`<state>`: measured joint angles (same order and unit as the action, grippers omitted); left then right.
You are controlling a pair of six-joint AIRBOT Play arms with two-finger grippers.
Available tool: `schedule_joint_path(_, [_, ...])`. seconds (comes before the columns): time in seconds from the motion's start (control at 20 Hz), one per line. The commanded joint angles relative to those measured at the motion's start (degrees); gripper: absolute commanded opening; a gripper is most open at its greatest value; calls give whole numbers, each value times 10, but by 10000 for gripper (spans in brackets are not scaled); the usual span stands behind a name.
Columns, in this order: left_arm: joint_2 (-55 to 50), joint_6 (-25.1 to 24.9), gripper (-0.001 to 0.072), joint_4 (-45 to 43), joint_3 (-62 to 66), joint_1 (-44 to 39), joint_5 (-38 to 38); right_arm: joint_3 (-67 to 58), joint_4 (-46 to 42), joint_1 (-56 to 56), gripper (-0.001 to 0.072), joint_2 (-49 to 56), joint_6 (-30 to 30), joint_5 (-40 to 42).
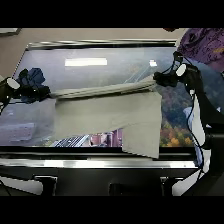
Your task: Fold the clothes and pants, and hang the long-sleeved shirts on hangers.
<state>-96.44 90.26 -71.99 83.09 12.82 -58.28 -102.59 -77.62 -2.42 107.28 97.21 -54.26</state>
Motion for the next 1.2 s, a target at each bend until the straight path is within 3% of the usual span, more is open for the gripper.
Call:
schedule_joint_path(0.0, [-3,17,13,-3,-1,-5,-101,-1,-26,1,34,1,17,-56])
schedule_joint_path(0.3, [-19,19,13,-3,-2,-8,-171,0,-28,1,34,12,17,-94])
schedule_joint_path(0.5, [-47,19,14,-3,-2,-15,-178,0,-28,1,34,38,17,-151])
schedule_joint_path(0.75, [-64,19,33,-3,-2,-17,-187,0,-27,1,37,46,17,-163])
schedule_joint_path(0.8, [-64,19,130,-3,-1,-17,-184,0,-25,1,101,46,17,-163])
schedule_joint_path(0.85, [-64,19,318,-3,-1,-17,-183,0,-20,1,237,45,17,-164])
schedule_joint_path(0.9, [-63,19,577,-3,-1,-17,-184,0,-10,1,361,45,17,-168])
schedule_joint_path(0.95, [-61,19,701,-3,0,-17,-185,0,0,1,403,44,16,-177])
schedule_joint_path(1.05, [-42,19,701,-3,1,-9,-187,0,0,-1,446,32,7,-203])
schedule_joint_path(1.15, [-7,19,701,-22,1,10,-193,0,3,-12,501,0,-40,-231])
